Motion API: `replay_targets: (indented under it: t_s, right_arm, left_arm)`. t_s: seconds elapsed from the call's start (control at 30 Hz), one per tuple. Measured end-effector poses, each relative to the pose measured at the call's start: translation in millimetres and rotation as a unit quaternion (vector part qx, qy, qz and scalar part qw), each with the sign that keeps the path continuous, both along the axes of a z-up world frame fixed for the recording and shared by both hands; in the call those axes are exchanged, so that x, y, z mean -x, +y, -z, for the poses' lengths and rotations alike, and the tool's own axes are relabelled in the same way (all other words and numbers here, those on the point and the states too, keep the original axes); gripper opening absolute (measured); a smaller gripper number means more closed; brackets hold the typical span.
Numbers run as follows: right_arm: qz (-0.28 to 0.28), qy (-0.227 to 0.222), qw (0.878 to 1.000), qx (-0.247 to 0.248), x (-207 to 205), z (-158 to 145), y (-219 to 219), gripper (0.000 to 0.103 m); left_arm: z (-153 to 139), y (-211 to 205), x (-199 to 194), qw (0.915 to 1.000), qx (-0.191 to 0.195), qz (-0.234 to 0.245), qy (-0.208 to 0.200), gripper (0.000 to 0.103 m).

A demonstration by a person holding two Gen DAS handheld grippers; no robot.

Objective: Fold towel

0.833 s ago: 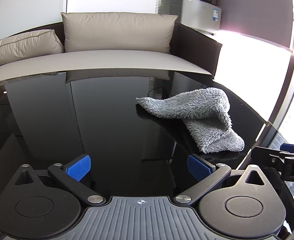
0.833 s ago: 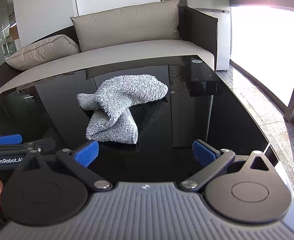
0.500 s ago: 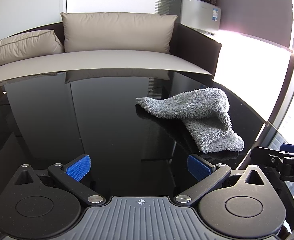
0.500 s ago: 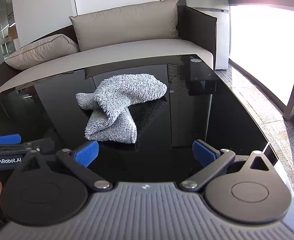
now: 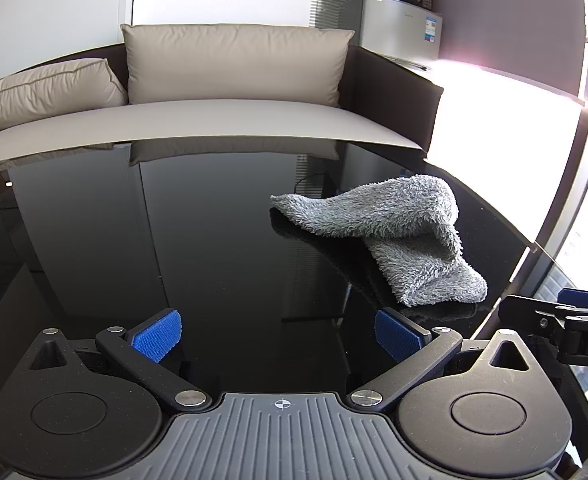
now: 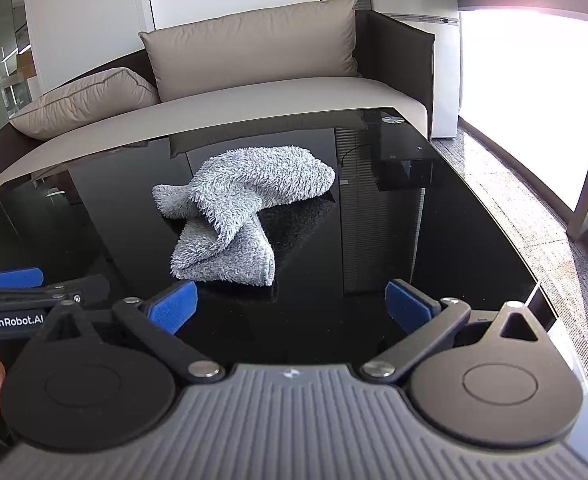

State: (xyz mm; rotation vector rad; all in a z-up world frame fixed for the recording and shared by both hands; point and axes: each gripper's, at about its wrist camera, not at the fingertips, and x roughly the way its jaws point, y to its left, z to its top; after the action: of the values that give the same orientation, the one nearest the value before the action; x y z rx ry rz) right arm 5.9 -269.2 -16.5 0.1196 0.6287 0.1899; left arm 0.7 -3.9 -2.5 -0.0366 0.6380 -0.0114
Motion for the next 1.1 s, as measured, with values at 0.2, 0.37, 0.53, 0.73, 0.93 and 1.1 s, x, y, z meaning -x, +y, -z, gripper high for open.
replay_targets:
  t_s: [0.2,0.37,0.53,0.73,0.93,1.1]
  right_arm:
    - [0.000,0.000,1.000,0.000,0.4,0.2,0.3,0.103]
    - [0.000,0.001,1.000,0.001,0.6,0.9,0.8,0.103]
    - [-0.002,0.001,1.000,0.002,0.9,1.4,2.2,0.103]
    - [-0.003,0.001,1.000,0.002,1.3,1.2,2.7,0.103]
    - [-0.003,0.001,1.000,0.003,1.9,0.9,2.9,0.103]
    - [-0.003,0.002,1.000,0.003,1.8,1.0,2.9,0.103]
  left_arm:
    - [-0.9,0.5,0.3,1.0000,0.001,0.000,0.000,0.102]
    - [-1.0,0.7,-0.2,1.0000,0.001,0.000,0.001,0.102]
    - [-1.7,2.7,1.3,1.0000,0.001,0.003,0.000,0.102]
    - [-1.3,3.0,1.6,1.0000,0.002,0.002,0.000,0.102]
    - [-1.1,2.5,1.2,1.0000,0.003,0.002,0.000,0.102]
    - [-0.9,1.6,1.5,1.0000,0.002,0.002,0.000,0.102]
